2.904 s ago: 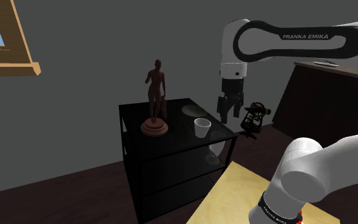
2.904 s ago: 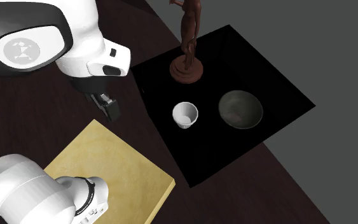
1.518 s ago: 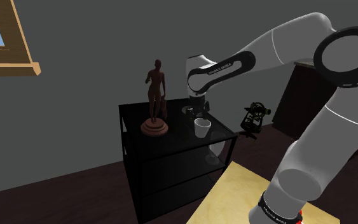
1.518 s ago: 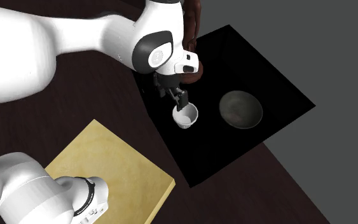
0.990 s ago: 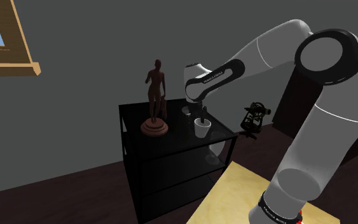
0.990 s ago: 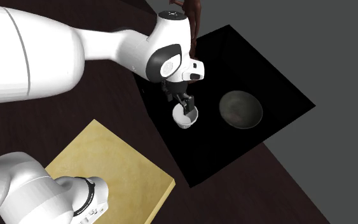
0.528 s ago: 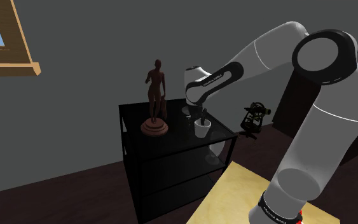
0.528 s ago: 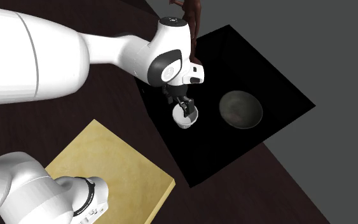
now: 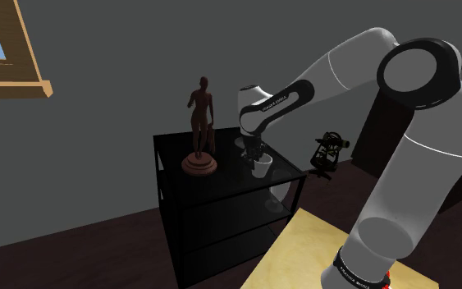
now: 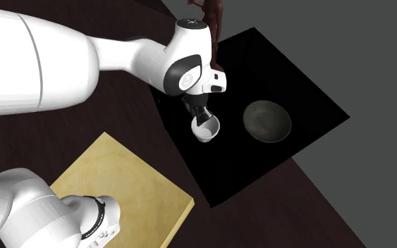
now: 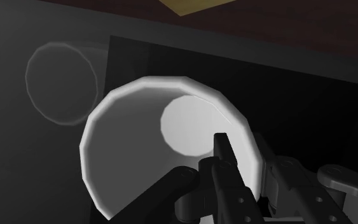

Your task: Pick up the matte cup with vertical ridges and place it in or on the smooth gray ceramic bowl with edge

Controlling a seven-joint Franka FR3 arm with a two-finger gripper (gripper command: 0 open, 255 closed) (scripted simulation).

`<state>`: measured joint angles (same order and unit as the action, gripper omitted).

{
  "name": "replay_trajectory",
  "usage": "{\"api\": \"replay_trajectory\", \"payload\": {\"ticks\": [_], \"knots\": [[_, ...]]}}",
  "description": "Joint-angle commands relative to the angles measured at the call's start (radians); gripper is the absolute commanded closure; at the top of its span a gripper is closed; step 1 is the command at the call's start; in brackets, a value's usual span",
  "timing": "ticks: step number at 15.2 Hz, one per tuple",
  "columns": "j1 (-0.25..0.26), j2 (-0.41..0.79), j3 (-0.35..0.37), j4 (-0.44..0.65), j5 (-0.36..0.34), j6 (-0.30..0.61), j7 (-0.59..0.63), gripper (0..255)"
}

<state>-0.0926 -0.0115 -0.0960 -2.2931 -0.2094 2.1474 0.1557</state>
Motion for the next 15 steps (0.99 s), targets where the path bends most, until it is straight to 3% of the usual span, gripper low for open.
{"api": "replay_trajectory", "payload": {"ticks": [1, 4, 15], "knots": [[0.000, 0.001, 0.000, 0.000, 0.000, 0.000, 0.000, 255], [0.000, 0.001, 0.000, -0.001, 0.000, 0.000, 0.000, 255], [0.003, -0.075, 0.004, 0.071, 0.010, -0.146, -0.023, 255]]}}
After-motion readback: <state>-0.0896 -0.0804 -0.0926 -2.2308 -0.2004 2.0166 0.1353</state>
